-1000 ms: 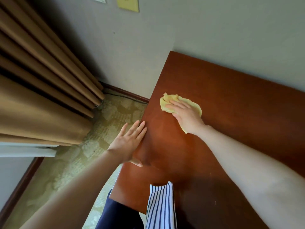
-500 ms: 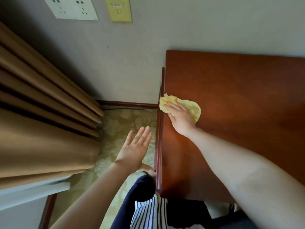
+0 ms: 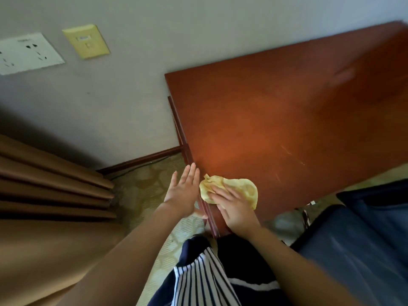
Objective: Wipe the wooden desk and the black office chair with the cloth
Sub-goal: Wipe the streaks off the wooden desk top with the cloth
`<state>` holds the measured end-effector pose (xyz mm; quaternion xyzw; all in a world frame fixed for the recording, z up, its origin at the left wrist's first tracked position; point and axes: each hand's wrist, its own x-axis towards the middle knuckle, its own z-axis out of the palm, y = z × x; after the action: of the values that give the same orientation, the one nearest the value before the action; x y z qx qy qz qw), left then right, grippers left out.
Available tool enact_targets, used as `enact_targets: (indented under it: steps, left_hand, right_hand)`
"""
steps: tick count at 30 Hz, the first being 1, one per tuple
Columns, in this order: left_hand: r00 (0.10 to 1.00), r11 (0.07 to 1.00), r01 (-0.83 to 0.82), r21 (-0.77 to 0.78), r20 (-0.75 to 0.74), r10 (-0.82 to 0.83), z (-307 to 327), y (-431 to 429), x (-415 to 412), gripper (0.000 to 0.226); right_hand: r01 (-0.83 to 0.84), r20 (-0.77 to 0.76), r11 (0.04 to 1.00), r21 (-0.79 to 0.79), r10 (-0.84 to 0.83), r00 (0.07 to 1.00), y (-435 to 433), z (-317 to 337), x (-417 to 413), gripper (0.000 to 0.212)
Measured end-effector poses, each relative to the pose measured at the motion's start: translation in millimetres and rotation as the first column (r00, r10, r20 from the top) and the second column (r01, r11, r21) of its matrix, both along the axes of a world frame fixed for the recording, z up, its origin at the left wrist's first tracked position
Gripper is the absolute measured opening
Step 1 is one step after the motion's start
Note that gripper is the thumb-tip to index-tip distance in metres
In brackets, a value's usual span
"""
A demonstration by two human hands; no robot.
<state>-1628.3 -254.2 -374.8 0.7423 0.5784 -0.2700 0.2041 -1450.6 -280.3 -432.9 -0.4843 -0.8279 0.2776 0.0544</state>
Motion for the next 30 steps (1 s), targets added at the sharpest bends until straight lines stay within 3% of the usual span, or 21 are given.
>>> enact_targets:
  steps: [6, 16, 21, 25, 30]
  left_hand:
    - [0.999, 1.0, 0.018, -0.022, -0.029, -0.019, -12.3, 14.3, 39.3, 0.14]
    - [0.988, 1.0, 0.029, 0.004, -0.154, -0.028, -29.8, 16.9, 63.1, 0.15]
    - [0.987, 1.0, 0.014, 0.025, -0.16, -0.01, -30.8, 15.6, 65.6, 0.15]
    - [0.985, 1.0, 0.011, 0.028, -0.17, -0.006, -30.0, 15.3, 67.3, 0.149]
    - [0.986, 1.0, 0.002, 0.024, -0.169, 0.002, -30.1, 15.4, 67.0, 0.15]
  right_hand:
    - [-0.003, 0.1, 0.999, -0.045, 0.008, 0.995, -7.4, -2.8, 69.5, 0.054]
    - [0.281, 0.169, 0.96, 0.013, -0.279, 0.945, 70.0, 1.2, 183.3, 0.051]
    - [0.584, 0.06, 0.809, 0.061, -0.587, 0.807, 127.9, 3.5, 193.2, 0.043]
    - [0.673, 0.122, 0.736, 0.066, -0.676, 0.727, 147.6, -4.5, 166.4, 0.047]
    - [0.521, 0.135, 0.851, 0.072, -0.525, 0.84, 137.4, -8.7, 133.7, 0.049]
